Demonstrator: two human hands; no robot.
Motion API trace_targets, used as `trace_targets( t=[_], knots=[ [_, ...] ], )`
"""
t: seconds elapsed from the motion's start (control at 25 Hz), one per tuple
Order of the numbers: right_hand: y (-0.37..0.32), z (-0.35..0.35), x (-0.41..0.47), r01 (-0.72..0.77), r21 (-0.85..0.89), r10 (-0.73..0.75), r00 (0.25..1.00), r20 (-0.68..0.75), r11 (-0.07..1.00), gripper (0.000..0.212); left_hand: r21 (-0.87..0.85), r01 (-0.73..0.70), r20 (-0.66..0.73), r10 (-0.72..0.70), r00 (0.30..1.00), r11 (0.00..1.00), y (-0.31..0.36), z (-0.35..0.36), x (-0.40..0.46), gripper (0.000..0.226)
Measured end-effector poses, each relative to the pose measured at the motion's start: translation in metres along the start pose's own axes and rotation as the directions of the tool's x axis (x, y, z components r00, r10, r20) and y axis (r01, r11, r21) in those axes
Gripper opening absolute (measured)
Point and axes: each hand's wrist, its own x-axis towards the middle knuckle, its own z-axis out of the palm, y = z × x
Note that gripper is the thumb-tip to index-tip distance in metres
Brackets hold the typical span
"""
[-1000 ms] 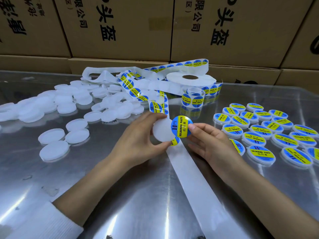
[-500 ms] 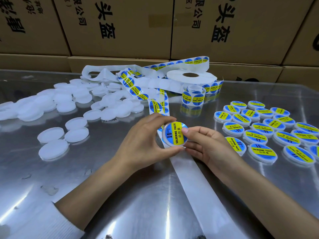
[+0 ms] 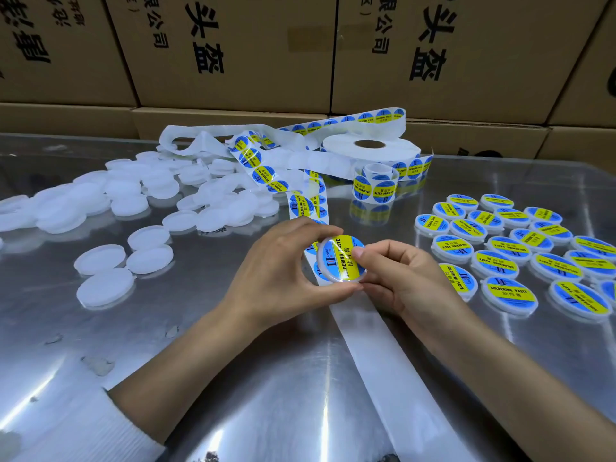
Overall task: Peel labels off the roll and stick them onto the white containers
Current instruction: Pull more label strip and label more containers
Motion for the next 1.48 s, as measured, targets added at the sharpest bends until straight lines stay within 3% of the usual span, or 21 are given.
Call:
trace_targets(
  t=[0.12,0.28,0.44,0.6,0.72,0.76,0.8,0.92,1.0,1.32,1.48],
  knots=[
    [-0.001,0.003,0.000,0.158,-0.143,-0.165,0.986,-0.038,0.977,0.013,0.015,-0.013,-0.049,0.013,0.999,1.000,0.003,0.000,0.000,0.055],
    [-0.003,0.003,-0.002,0.394,-0.329,-0.408,0.913,0.029,0.858,0.016,0.017,-0.019,-0.128,0.021,0.992,1.000,0.005,-0.001,0.001,0.054],
    [-0.001,0.001,-0.002,0.398,-0.433,-0.419,0.907,0.050,0.809,0.013,0.006,0.001,-0.148,0.000,0.989,1.000,0.006,-0.002,0.001,0.053],
    [-0.001,0.004,-0.003,0.423,-0.417,-0.437,0.897,0.067,0.805,0.016,0.033,-0.013,-0.150,0.018,0.989,0.999,0.008,-0.004,0.002,0.052],
    [-0.004,-0.001,0.000,0.352,-0.257,-0.333,0.936,0.116,0.900,0.075,0.089,-0.039,-0.115,0.050,0.992,0.995,0.008,-0.005,0.001,0.053],
    [-0.004,-0.002,0.001,0.315,-0.217,-0.294,0.948,0.124,0.924,0.084,0.095,-0.044,-0.103,0.054,0.993,0.994,0.008,-0.005,0.001,0.053],
    [-0.005,-0.002,0.000,0.284,-0.206,-0.260,0.956,0.136,0.937,0.083,0.092,-0.056,-0.098,0.065,0.993,0.994,0.009,-0.005,0.001,0.053],
    [-0.004,0.003,-0.004,0.202,-0.275,-0.150,0.969,0.197,0.940,0.049,0.097,-0.151,-0.096,0.161,0.982,0.984,0.013,-0.003,-0.001,0.053],
    [-0.004,0.005,-0.006,0.159,-0.289,-0.106,0.976,0.192,0.944,0.041,0.118,-0.189,-0.092,0.200,0.975,0.975,0.017,-0.001,-0.003,0.054],
    [-0.007,0.007,-0.006,-0.020,-0.233,0.026,0.999,0.023,0.972,0.068,0.077,-0.180,-0.023,0.182,0.983,0.981,0.020,0.003,-0.004,0.074],
    [-0.004,0.007,-0.001,-0.084,-0.083,0.078,0.994,-0.072,0.993,0.067,0.159,-0.279,0.064,0.272,0.960,0.947,0.023,0.010,-0.004,0.060]
  ],
)
